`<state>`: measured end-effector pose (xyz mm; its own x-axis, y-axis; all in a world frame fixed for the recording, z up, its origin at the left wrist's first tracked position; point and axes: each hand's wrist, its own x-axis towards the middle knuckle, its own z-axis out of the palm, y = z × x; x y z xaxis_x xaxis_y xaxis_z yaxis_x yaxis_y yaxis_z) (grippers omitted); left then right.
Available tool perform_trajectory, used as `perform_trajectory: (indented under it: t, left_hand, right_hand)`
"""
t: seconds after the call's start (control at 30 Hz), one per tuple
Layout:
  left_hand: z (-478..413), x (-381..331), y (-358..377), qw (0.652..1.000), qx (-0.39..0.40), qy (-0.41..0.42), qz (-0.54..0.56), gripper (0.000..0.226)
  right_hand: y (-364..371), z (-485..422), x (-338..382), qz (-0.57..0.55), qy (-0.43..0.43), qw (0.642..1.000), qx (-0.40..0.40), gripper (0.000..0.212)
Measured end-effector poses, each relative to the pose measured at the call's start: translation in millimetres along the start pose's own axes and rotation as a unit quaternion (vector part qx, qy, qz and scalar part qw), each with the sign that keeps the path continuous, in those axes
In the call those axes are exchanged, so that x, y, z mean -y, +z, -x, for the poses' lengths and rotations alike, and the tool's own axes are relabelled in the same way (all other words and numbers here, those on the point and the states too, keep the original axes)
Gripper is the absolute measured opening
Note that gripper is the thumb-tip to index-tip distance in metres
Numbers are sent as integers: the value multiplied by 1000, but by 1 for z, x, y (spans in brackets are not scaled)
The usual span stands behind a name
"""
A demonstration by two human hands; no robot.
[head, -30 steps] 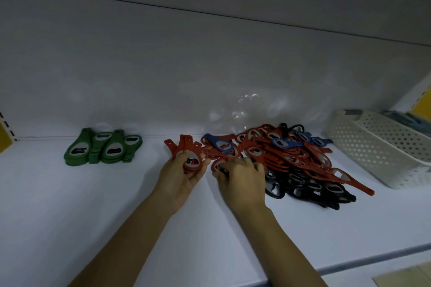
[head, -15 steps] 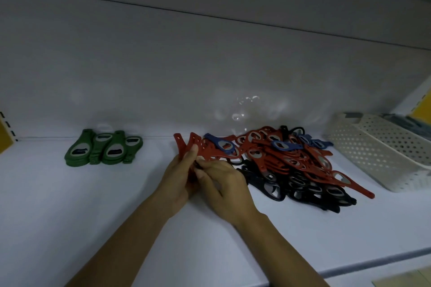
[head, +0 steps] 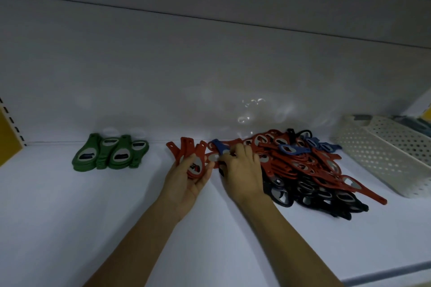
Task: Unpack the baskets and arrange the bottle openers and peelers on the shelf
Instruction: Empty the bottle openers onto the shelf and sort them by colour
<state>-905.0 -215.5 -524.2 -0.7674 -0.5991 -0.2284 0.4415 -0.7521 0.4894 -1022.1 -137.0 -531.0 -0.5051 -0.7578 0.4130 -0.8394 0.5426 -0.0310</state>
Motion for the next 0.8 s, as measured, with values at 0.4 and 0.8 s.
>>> perform_trajectory:
  t: [0.4,0.8]
  left_hand:
    - [-1,1,2,999,-40,-3,-20,27]
    - [-3,12,3,983,35,65,-170,41]
  right_hand:
    - [-8,6,-9,-119,58,986,-99,7]
    - [-21,2,-4,-626,241,739,-64,19]
